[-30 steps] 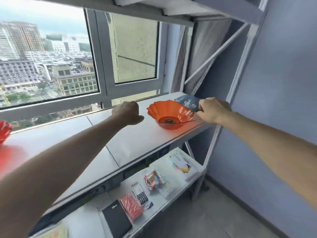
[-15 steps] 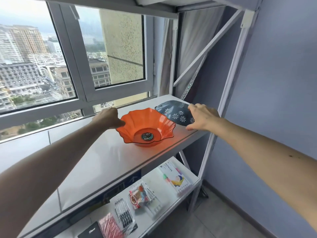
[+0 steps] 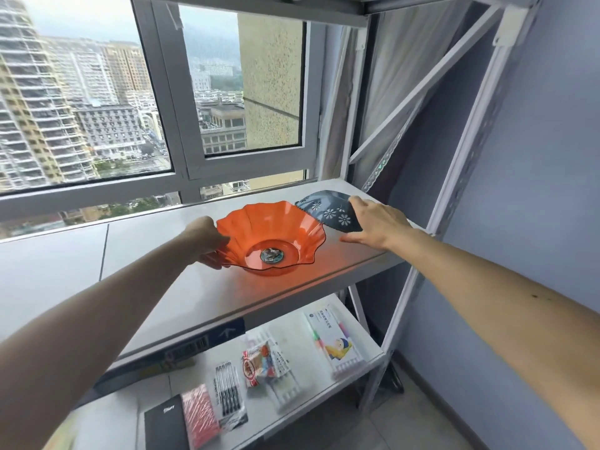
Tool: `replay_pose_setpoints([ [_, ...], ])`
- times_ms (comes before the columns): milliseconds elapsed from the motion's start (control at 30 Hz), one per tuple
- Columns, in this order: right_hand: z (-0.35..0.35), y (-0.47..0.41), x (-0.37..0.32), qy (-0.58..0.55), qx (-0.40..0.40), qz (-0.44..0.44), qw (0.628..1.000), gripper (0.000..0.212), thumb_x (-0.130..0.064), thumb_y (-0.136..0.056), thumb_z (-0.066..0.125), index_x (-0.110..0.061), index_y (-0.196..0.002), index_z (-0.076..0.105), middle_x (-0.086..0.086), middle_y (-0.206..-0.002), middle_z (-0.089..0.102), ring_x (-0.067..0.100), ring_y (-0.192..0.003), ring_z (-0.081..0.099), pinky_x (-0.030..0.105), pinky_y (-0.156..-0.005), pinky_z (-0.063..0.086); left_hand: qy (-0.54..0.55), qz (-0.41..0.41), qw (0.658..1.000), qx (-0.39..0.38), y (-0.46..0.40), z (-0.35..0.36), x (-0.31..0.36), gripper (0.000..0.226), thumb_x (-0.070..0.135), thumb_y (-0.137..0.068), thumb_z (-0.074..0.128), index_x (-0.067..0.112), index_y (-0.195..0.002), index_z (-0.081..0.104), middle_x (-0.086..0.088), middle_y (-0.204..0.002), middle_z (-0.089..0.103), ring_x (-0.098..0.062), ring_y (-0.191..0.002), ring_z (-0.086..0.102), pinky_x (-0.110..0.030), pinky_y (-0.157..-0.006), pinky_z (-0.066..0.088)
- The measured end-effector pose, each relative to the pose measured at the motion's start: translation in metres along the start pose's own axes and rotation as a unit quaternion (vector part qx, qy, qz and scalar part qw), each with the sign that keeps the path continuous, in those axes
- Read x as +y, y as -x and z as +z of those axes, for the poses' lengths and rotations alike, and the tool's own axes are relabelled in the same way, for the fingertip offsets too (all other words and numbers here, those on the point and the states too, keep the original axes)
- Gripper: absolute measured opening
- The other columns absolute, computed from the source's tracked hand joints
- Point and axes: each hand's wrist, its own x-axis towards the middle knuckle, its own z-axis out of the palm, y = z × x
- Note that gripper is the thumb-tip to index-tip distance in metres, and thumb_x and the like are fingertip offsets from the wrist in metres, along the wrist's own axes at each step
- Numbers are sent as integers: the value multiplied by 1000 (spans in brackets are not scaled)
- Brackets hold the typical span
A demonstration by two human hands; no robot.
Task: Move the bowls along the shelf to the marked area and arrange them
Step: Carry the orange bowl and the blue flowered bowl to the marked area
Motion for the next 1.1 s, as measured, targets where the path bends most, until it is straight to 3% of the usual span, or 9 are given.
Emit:
replay_pose_setpoints([
  [200,-18,-17,18,-96,149,26,984,45,-50,-91,54,-10,-112,54,16,-104,69,35,-92,66,33,-62,40,13,-5,1000,-3,1,0,7,16,-1,-88,51,-12,-93,60,-26,-73,70,-26,-41,68,-42,-45,60],
  [300,-25,-25,25,-136,227,107,958,39,-39,-96,49,-2,-92,59,24,-89,69,41,-82,64,33,-59,32,45,-18,999,0,-4,0,7,20,-7,-85,49,-15,-98,62,-32,-86,72,-39,-66,73,-52,-68,61],
  [400,-32,-32,32,-190,254,222,922,42,-33,-99,43,4,-98,63,31,-96,68,47,-90,62,40,-64,38,80,-34,996,2,-12,-1,5,25,-11,-83,45,-18,-101,62,-32,-87,72,-44,-79,73,-55,-82,58],
  [567,-28,-41,49,-326,224,385,834,43,-26,-99,44,11,-112,62,32,-117,63,44,-108,60,42,-86,47,86,-53,993,59,-26,-4,-2,26,-8,-82,42,-12,-102,59,-29,-82,73,-42,-71,73,-59,-76,58],
  [700,-2,-31,48,-410,170,458,770,38,-19,-97,49,10,-120,57,27,-126,60,40,-112,60,42,-88,49,103,-73,989,81,-33,-9,-12,28,-9,-77,39,-11,-97,59,-27,-72,73,-45,-73,73,-60,-84,55],
  [767,11,-28,46,-454,139,476,740,37,-15,-95,51,8,-124,56,24,-127,60,39,-107,64,46,-87,54,123,-89,986,75,-28,-8,-14,23,-11,-77,41,-10,-90,60,-23,-57,70,-43,-67,73,-58,-75,58],
  [867,25,-27,47,-521,63,499,690,34,-4,-93,47,6,-125,54,22,-121,62,38,-93,69,52,-75,59,156,-101,982,35,-21,-4,-17,16,-12,-81,45,-13,-91,58,-26,-61,68,-35,-45,69,-40,-42,58],
  [967,29,-21,42,-589,3,479,650,20,1,-95,38,-2,-104,56,22,-89,67,33,-46,67,46,-32,52,193,-104,976,-2,-13,-3,-17,15,-10,-87,46,-15,-98,54,-29,-65,67,-35,-41,67,-33,-35,54],
  [1100,27,-16,35,-620,7,457,638,31,8,-93,41,-2,-118,58,26,-104,69,35,-57,68,47,-28,49,217,-101,971,-3,-5,-4,-13,23,-14,-86,43,-18,-107,53,-32,-76,64,-36,-42,67,-40,-41,58],
])
